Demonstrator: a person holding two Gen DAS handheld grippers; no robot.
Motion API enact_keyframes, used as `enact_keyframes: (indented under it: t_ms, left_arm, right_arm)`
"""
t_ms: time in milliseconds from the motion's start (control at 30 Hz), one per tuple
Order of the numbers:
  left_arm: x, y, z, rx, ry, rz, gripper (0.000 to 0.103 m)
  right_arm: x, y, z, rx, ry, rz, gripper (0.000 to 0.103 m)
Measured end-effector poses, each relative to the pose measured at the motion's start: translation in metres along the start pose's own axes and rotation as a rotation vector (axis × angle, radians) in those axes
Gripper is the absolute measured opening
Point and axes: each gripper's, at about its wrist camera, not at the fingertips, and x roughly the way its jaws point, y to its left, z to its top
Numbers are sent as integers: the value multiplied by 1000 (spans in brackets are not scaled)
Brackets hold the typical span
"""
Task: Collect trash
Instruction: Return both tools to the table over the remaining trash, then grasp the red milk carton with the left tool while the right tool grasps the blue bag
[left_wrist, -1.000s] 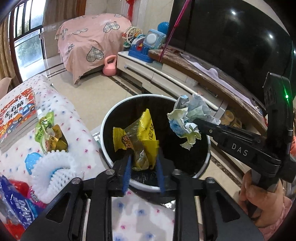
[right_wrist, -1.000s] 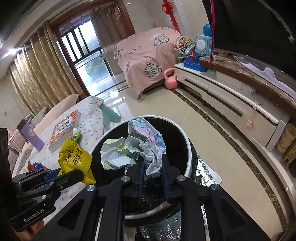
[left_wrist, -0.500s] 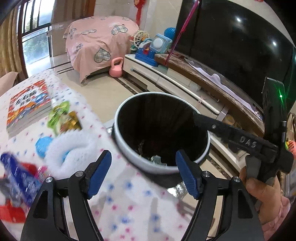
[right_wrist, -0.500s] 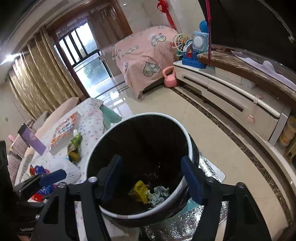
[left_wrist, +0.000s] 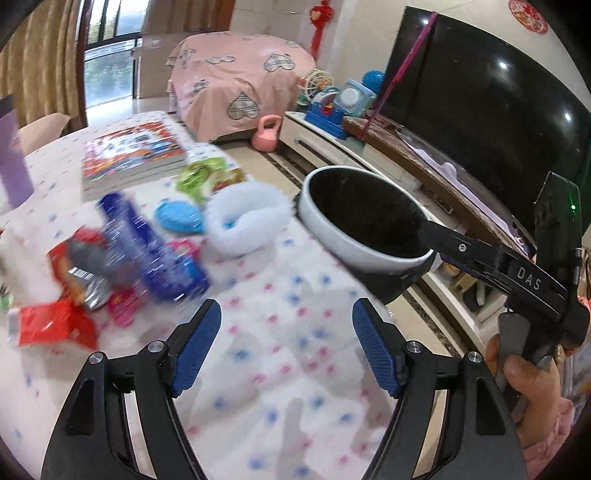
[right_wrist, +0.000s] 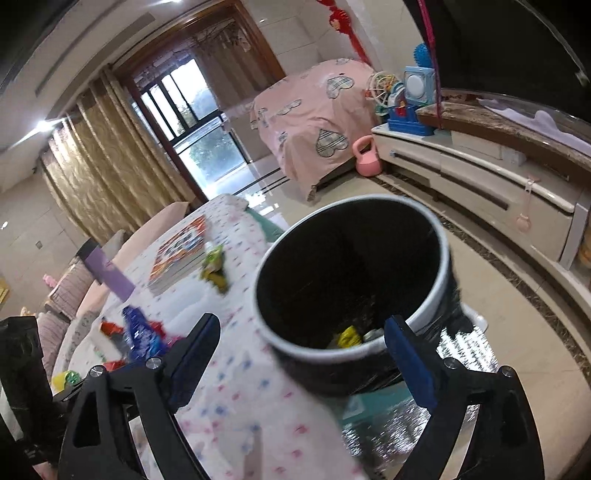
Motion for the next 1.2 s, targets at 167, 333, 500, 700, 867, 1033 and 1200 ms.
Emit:
enact_keyframes:
  t_ms: [167,333,500,700,867,1033,1200]
  left_arm:
    - [-15,27,-17,-59,2,20,75]
    - [-29,50,-30,-101,-7,45,75]
    - [-40,76,-40,-150,-16,77,75]
    - [-53,99,-49,-196,-26,105,75]
    - [-64,125,-56,-222,-38,153,78]
    - [-66,159,-57,-284,-47,202,83]
    - [-56,171,-52,-280,-30,213,86]
  right_arm:
    - [3,24,-18,-26,26,31,92]
    - [7,49,-35,-57,53,59,92]
    - [12,71,-46,-88,76,78,92]
    - [19,95,-51,-131,97,102,92]
    - [27,123,-60,-196,118,129,92]
    - [40,146,-64,-250,134,157,92]
    - [55,164,-67,-304,150,179,92]
